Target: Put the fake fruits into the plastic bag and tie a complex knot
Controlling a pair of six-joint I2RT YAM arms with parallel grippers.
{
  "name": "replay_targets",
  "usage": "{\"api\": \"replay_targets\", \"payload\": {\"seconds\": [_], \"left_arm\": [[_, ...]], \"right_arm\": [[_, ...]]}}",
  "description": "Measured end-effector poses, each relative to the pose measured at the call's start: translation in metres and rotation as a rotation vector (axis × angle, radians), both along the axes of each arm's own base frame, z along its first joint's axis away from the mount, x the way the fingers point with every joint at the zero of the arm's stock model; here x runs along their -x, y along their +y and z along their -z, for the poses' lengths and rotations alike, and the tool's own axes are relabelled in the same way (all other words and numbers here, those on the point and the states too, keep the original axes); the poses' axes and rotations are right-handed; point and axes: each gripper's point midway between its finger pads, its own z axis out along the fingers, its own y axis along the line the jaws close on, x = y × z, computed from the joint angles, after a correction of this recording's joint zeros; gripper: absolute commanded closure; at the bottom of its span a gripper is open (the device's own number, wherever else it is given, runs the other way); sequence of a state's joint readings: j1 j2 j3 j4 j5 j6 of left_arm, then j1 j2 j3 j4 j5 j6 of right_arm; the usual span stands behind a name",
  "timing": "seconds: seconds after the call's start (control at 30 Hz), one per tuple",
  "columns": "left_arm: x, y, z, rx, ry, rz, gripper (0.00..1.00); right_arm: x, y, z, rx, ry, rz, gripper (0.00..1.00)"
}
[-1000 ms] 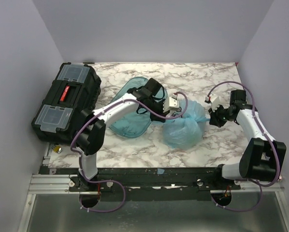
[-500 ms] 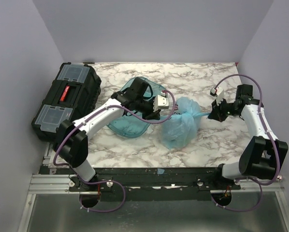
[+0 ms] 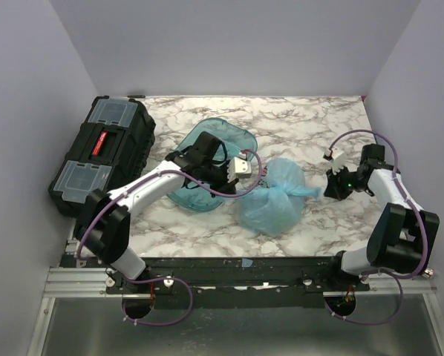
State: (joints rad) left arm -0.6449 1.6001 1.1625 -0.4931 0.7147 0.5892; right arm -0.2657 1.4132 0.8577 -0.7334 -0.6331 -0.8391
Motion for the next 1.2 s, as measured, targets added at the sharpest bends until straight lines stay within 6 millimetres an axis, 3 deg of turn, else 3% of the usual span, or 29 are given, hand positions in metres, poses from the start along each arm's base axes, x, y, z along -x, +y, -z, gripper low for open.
{"api": "replay_targets", "payload": {"seconds": [0.17,0.23,0.3,0.4,0.43,0.53,0.57,0.67,0.73,0.87,0.97,1.07,1.2], "left_arm": [[0.005,0.039,-0.017,-0.030,0.003,-0.076,1.00],[0.006,0.046,-0.010,-0.049,0.038,-0.104,1.00],[0.010,0.045,0.004,-0.077,0.096,-0.111,1.00],[0.014,0.041,0.018,-0.106,0.153,-0.112,1.00],[0.015,0.040,0.020,-0.110,0.163,-0.113,1.00],[0.013,0.036,0.015,-0.103,0.154,-0.109,1.00],[0.010,0.033,0.011,-0.096,0.144,-0.108,1.00],[0.002,0.027,0.004,-0.083,0.125,-0.106,1.00],[-0.004,0.023,0.001,-0.078,0.119,-0.106,0.99],[-0.013,0.014,-0.002,-0.076,0.112,-0.096,0.96],[-0.016,0.011,-0.003,-0.080,0.112,-0.093,0.84],[-0.019,0.010,-0.004,-0.086,0.107,-0.093,0.59],[-0.021,0.013,-0.001,-0.110,0.096,-0.089,0.47]], "right_arm": [[-0.039,-0.072,-0.006,0.197,-0.070,0.158,0.99],[-0.050,-0.081,-0.005,0.225,-0.084,0.183,0.99],[-0.052,-0.073,-0.004,0.215,-0.071,0.161,0.95],[-0.046,-0.055,-0.008,0.164,-0.029,0.093,0.44],[-0.043,-0.049,-0.012,0.147,-0.019,0.067,0.32],[-0.037,-0.038,-0.025,0.104,-0.030,0.000,0.05],[-0.036,-0.034,-0.029,0.095,-0.044,-0.020,0.00],[-0.037,-0.016,-0.041,0.082,-0.093,-0.078,0.00],[-0.041,0.006,-0.046,0.069,-0.125,-0.147,0.00],[-0.042,0.038,-0.041,0.052,-0.149,-0.261,0.01],[-0.040,0.050,-0.030,0.048,-0.140,-0.317,0.06],[-0.034,0.060,-0.016,0.047,-0.123,-0.368,0.19],[-0.025,0.070,-0.001,0.052,-0.108,-0.417,0.46]]}}
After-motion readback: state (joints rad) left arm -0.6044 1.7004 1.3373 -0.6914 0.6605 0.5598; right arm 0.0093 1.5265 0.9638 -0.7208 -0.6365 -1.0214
